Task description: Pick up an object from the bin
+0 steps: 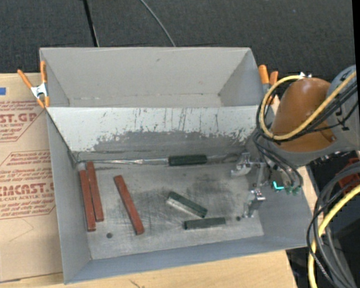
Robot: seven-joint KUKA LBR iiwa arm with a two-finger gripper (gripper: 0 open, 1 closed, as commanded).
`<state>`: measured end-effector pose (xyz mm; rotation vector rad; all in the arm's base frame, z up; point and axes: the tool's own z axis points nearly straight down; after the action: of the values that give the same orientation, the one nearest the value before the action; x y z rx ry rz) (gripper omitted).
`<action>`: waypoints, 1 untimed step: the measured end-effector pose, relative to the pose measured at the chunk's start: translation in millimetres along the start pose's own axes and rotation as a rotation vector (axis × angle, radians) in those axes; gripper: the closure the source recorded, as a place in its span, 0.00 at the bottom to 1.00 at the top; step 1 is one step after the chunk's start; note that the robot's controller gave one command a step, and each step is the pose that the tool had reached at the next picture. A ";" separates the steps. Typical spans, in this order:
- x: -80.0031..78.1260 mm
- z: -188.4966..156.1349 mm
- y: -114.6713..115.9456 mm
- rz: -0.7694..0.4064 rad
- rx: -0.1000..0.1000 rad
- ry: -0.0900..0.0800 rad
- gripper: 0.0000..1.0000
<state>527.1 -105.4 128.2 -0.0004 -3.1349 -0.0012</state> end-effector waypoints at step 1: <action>-2.1 -3.9 0.3 -0.001 0.001 -0.007 0.00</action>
Offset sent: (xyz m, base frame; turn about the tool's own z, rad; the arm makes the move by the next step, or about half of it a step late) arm -0.0114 0.0729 -0.0582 -0.0645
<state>529.2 -105.1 132.1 0.0012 -3.1421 0.0007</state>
